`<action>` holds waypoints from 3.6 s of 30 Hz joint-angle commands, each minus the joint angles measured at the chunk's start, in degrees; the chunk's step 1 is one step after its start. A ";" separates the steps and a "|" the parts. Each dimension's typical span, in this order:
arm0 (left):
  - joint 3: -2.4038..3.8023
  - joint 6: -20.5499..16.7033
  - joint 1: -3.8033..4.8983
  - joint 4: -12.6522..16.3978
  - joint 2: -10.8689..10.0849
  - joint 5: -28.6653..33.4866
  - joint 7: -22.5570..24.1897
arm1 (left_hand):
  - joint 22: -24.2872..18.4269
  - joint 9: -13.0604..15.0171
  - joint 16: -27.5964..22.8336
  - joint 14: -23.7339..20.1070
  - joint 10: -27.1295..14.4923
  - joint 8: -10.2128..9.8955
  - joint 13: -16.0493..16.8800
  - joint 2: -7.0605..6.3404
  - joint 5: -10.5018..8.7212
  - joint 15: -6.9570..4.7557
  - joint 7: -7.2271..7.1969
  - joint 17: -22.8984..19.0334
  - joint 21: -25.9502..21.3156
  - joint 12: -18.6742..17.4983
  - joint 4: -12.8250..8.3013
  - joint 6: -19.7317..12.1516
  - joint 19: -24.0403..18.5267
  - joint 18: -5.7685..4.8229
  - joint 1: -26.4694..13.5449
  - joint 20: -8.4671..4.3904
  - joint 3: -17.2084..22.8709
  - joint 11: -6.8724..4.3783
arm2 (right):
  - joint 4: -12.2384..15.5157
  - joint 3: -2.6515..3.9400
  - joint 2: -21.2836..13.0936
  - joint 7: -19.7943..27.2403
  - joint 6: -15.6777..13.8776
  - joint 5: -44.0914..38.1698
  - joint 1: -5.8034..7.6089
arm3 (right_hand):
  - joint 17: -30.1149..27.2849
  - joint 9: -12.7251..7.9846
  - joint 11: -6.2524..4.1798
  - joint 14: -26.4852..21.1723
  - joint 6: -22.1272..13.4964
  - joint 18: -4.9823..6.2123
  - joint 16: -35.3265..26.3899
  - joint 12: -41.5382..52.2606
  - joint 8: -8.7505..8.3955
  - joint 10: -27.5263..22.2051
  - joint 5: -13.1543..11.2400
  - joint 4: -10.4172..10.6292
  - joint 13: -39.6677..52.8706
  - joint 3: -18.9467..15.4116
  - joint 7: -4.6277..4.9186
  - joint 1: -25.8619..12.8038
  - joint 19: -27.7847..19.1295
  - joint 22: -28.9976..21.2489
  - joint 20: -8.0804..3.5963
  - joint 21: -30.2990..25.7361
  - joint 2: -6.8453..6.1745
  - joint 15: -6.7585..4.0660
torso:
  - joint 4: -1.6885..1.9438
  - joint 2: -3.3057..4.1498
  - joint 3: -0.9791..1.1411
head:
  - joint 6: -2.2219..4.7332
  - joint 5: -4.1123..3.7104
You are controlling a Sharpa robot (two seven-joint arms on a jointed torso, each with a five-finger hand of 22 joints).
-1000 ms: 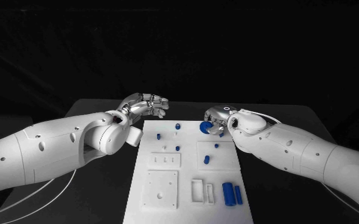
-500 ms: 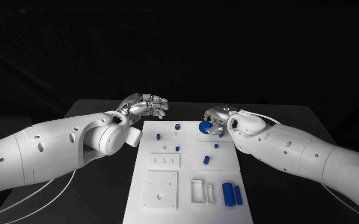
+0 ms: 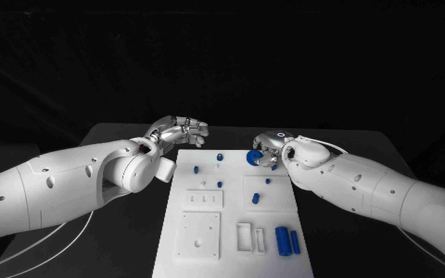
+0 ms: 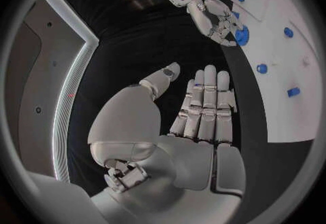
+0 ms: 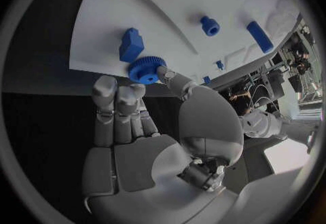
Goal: Assemble the parts on the task board
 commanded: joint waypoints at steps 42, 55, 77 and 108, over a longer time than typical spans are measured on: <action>0.05 0.80 0.05 0.21 -0.04 -0.11 -0.03 | 1.11 0.14 0.14 -0.42 0.09 -0.31 0.13 -0.11 0.02 0.08 0.01 0.07 0.36 -0.25 0.05 0.14 -0.50 0.99 -0.48 -0.03 0.15 0.14 | 0.21 -0.38 0.20 -0.19 4.67 -1.78 -0.68 | 2.16 7.94 -2.50 1.55 11.88 5.52 -1.05 4.50 7.37 -1.39 -0.98 1.24 -2.53 2.30 -2.77 1.68 0.39 0.98 -0.24 0.80 2.83 -3.22 | 0.06 0.02 -0.02 | -0.25 -0.20; 0.05 0.67 0.06 0.28 -0.07 -0.11 -0.03 | 1.11 0.18 0.14 -0.43 0.09 -0.34 0.14 -0.10 0.03 0.09 0.04 0.07 0.38 -0.28 0.12 0.15 -0.52 0.99 -0.56 -0.02 0.16 0.16 | 0.14 -0.38 0.30 0.22 5.91 -1.89 -0.69 | 2.57 8.99 -3.46 1.88 14.27 5.52 -1.25 4.72 8.02 -0.12 -0.98 2.39 -3.29 4.42 -3.78 1.17 0.52 0.97 -0.06 1.14 5.18 -4.10 | 0.01 0.04 -0.01 | -0.39 -0.18; 0.06 0.59 0.06 0.27 -0.11 -0.15 -0.09 | 1.10 0.23 0.12 -0.47 0.09 -0.40 0.16 -0.15 0.10 0.10 0.12 0.07 0.39 -0.34 0.21 0.14 -0.57 1.00 -0.65 -0.02 0.20 0.21 | 2.69 -0.37 -0.41 -1.87 -1.05 -7.37 -0.69 | 3.01 9.58 -3.87 2.71 15.29 5.52 -1.38 4.72 7.69 1.02 -0.84 2.79 -4.03 6.43 -4.18 1.00 1.29 0.85 -0.22 1.55 4.15 -4.53 | 0.03 0.00 -0.08 | -0.31 -0.13; 0.07 -0.04 0.07 0.13 -0.33 -0.51 0.13 | 1.10 0.30 0.10 -0.51 0.10 -0.47 0.20 -0.22 0.19 0.10 0.20 0.08 0.41 -0.41 0.09 0.13 -0.66 1.02 -0.46 -0.01 0.34 0.27 | 12.50 -0.26 0.45 -7.57 -7.98 -18.50 -0.69 | 3.91 10.29 -4.29 3.56 16.72 5.52 -1.88 4.62 6.82 2.37 -0.91 5.10 -4.92 9.62 -4.58 1.70 2.67 0.54 -0.87 1.67 0.08 -4.96 | 0.12 0.02 -0.17 | 0.26 0.50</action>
